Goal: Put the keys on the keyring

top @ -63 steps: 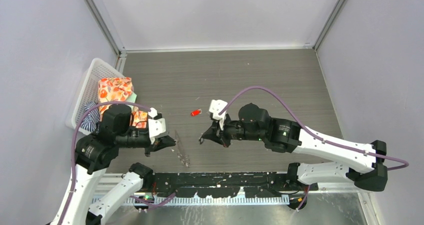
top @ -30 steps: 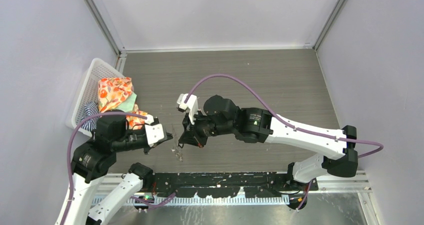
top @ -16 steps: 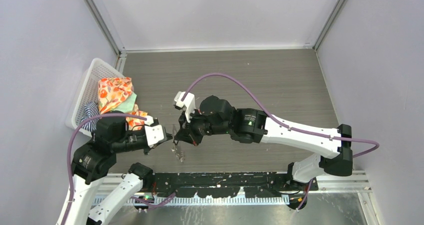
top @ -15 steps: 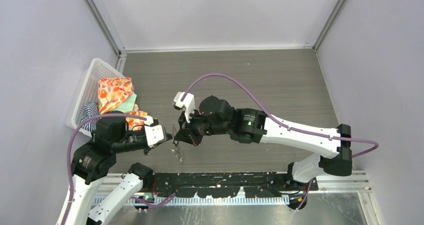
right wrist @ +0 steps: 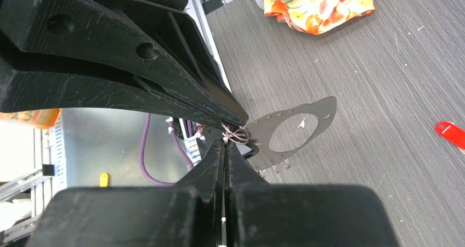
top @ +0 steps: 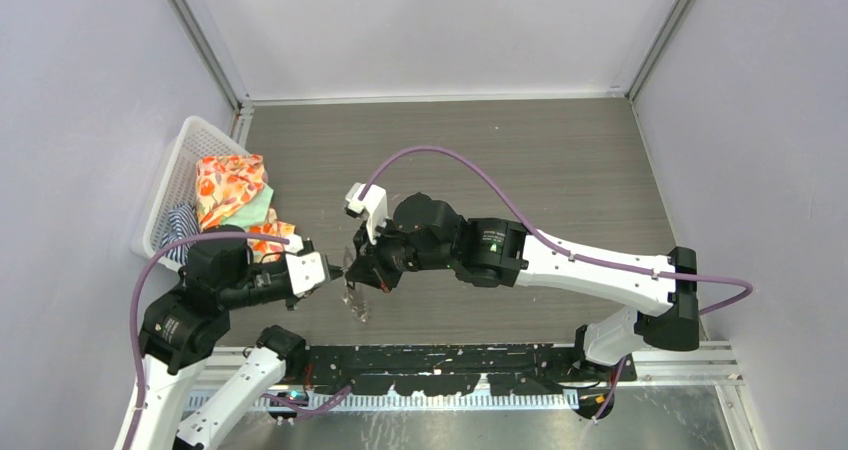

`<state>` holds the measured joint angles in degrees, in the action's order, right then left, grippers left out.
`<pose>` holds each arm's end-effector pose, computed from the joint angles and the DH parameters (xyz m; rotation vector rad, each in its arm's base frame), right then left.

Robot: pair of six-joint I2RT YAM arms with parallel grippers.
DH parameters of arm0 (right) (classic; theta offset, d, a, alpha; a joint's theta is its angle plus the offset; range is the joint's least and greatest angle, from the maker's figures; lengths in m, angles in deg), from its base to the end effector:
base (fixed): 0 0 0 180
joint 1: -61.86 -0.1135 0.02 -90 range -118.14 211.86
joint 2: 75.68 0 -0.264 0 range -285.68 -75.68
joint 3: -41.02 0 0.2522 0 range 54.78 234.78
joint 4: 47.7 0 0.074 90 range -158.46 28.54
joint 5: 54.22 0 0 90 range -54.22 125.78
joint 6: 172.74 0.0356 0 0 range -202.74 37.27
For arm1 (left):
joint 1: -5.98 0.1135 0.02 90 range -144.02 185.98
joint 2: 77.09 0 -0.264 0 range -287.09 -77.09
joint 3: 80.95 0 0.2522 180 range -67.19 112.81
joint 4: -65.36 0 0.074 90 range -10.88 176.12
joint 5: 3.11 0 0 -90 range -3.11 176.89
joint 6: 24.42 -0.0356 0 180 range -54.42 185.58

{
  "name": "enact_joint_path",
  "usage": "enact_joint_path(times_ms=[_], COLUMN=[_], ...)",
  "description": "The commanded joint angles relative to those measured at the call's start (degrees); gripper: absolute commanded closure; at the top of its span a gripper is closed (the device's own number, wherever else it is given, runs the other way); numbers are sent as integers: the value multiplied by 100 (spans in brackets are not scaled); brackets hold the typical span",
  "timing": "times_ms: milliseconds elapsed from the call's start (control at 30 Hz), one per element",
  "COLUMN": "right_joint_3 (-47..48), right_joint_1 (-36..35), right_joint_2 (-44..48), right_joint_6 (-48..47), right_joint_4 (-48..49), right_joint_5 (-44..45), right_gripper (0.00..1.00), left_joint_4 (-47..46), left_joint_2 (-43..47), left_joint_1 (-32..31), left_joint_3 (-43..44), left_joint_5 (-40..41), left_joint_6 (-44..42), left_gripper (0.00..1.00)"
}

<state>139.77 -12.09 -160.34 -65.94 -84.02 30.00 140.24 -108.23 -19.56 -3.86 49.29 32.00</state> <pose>0.0909 0.3290 0.3964 -1.0852 1.8411 1.0967 0.0437 -0.0450 0.3818 1.3177 1.5204 -0.5883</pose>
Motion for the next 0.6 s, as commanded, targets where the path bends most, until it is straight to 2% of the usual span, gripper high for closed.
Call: enact_joint_path(times_ms=[0,200,567], right_joint_3=[51,9,268], right_joint_1=[-15,-20,-21], right_joint_2=[126,277,3], right_joint_6=[201,423,777], right_joint_4=[537,620,376], right_joint_5=[242,431,701], right_gripper=[99,99,99], left_joint_4=[-303,-206,-102], left_joint_2=[64,27,184], left_joint_1=[-4,-4,-4], left_joint_3=[-58,-86,-48], left_joint_5=[-71,21,-12], left_joint_6=[-83,-217,-403], left_gripper=[100,100,100])
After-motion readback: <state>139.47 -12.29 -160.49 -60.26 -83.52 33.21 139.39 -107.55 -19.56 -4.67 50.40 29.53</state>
